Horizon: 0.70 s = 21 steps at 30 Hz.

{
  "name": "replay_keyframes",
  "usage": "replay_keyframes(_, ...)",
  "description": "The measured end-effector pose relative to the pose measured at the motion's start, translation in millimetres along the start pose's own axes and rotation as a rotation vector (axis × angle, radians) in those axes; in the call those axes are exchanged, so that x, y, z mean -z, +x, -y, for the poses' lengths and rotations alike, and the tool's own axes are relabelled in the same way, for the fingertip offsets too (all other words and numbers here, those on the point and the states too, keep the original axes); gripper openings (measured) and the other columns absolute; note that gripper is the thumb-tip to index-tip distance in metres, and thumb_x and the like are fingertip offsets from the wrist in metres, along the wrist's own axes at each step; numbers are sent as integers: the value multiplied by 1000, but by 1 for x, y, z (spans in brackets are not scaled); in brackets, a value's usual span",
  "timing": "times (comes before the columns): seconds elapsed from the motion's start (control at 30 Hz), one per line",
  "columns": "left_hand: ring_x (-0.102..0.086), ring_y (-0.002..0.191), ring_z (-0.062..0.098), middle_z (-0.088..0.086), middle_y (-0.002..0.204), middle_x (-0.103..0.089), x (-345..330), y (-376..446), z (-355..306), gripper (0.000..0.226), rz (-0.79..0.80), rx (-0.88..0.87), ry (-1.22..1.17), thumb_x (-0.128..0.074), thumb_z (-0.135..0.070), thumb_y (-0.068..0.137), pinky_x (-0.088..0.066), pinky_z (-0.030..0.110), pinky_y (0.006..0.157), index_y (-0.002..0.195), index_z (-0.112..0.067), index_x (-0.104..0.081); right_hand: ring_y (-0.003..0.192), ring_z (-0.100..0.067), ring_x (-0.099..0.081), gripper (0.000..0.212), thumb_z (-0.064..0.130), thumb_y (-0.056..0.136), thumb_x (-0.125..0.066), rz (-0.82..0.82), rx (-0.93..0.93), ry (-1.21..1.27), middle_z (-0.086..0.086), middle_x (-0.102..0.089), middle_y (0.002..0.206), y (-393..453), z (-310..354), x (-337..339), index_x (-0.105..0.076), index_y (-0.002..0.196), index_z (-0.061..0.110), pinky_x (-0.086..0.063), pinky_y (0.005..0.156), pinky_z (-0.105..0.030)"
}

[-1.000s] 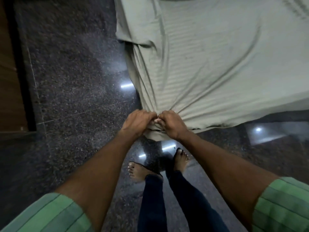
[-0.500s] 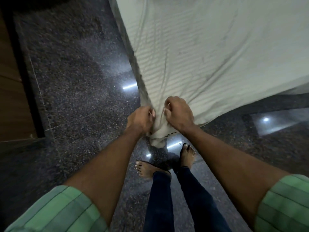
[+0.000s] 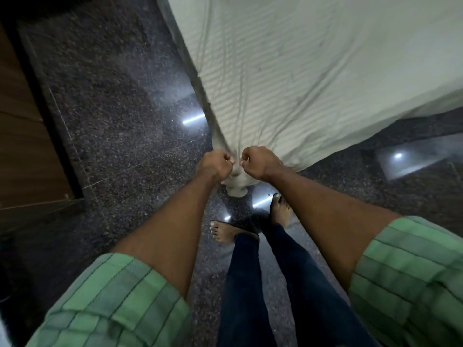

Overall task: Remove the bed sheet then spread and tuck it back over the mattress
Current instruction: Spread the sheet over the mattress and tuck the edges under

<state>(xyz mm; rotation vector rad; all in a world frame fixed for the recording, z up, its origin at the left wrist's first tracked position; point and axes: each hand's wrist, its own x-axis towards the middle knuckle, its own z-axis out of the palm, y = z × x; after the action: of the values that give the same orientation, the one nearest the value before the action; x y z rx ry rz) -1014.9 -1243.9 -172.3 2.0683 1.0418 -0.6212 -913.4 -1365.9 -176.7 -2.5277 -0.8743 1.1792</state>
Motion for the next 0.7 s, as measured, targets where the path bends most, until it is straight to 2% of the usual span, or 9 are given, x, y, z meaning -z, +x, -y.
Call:
replay_keyframes(0.1, -68, 95, 28, 6, 99, -75, 34, -23, -16, 26, -25, -23, -21, -62, -40, 93, -55, 36, 86, 71, -26, -60, 108, -33, -66, 18, 27, 93, -62, -16, -23, 6, -12, -72, 113, -26, 22, 30, -73, 104, 19, -49, 83, -33)
replay_keyframes(0.2, -69, 93, 28, 4, 95, -75, 58, -61, -31, 25, -9, -37, 1, -53, -51, 82, -57, 39, 86, 68, -31, -61, 109, -34, -66, 21, 26, 89, -61, -21, -45, 32, -13, -72, 113, -64, 45, 64, -74, 103, 17, -52, 86, -34)
replay_keyframes(0.33, -70, 98, 29, 6, 101, -76, 82, -109, -52, 34, -19, -64, -35, -50, -53, 76, -58, 41, 89, 86, -28, -72, 106, -33, -67, 21, 29, 89, -61, -108, -77, 126, -11, -75, 110, -106, 69, 103, -75, 99, 17, -53, 85, -34)
replay_keyframes(0.47, -70, 101, 28, 5, 102, -76, 117, -160, -73, 25, -57, -79, -65, -49, -53, 78, -56, 38, 91, 83, -34, -64, 103, -31, -69, 18, 30, 88, -63, -225, -102, 229, -8, -76, 104, -146, 96, 131, -74, 94, 17, -53, 83, -33)
replay_keyframes(0.57, -69, 104, 23, 2, 106, -75, 146, -194, -84, 12, -124, -84, -90, -59, -37, 91, -53, 29, 89, 90, -30, -69, 102, -31, -69, 18, 28, 88, -63, -271, -87, 267, -8, -75, 102, -168, 122, 148, -74, 94, 16, -53, 84, -33)
replay_keyframes(0.7, -69, 100, 21, -2, 102, -75, 187, -201, -98, 18, -202, -77, -84, -57, -41, 89, -56, 33, 88, 91, -31, -72, 104, -31, -68, 19, 31, 89, -63, -282, -47, 281, -8, -74, 106, -179, 161, 173, -74, 99, 18, -53, 84, -34)
